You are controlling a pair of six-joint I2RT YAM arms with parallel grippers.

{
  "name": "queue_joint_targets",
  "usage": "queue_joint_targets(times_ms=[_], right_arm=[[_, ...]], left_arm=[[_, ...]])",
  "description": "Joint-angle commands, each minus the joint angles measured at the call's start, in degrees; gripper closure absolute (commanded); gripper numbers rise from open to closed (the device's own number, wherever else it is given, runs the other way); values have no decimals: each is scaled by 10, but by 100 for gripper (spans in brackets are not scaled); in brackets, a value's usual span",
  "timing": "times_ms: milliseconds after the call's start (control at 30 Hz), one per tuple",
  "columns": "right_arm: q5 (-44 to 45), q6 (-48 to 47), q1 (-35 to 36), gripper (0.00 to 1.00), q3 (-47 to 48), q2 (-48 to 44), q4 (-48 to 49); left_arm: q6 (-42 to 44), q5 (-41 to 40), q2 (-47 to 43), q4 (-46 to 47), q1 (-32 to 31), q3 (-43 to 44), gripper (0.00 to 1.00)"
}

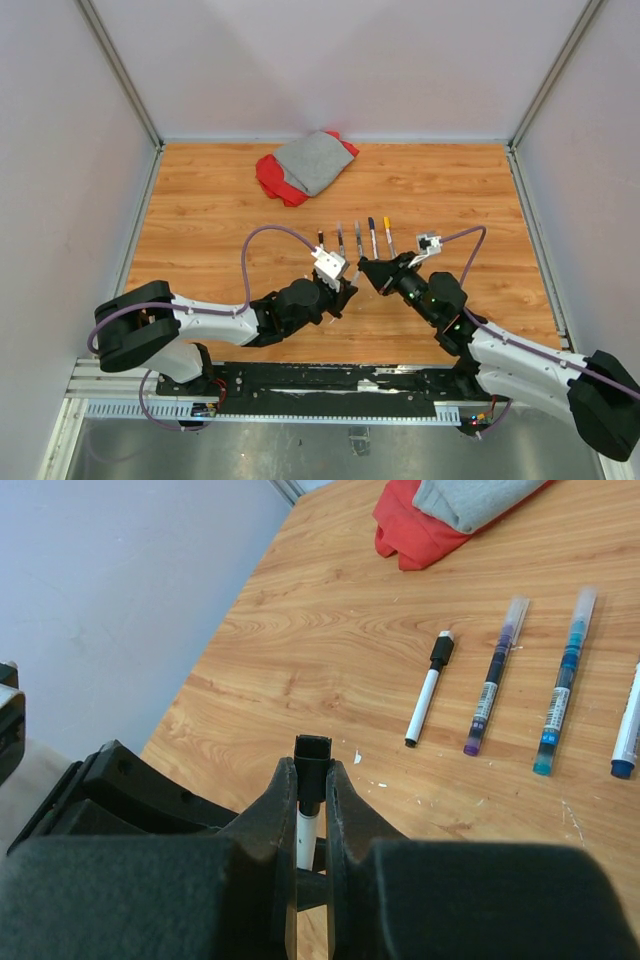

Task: Insert the pens into the pen caps
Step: Insert the pen cap onto the pen.

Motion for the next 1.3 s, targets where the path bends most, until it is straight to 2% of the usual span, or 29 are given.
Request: queue_joint_targets(times_ms=[0,267,400,633,967,1267], right_arm=[[-17,-34,48,100,-23,23,-38],[40,-74,102,99,-4,54,-70],[29,-51,102,99,-19,62,-25],[32,-75,111,100,-1,81,-50],[33,-93,111,99,25,25,-99],[1,-112,111,92,26,41,-69]], left_arm=[[3,-18,-19,79,1,16,99],[4,-21,-20,80,1,15,99],[3,-21,-23,80,1,14,99],[4,-27,-27,87,0,8,100],[2,-22,-28,95,1,3,99],[7,-22,-42,109,0,-11,99]])
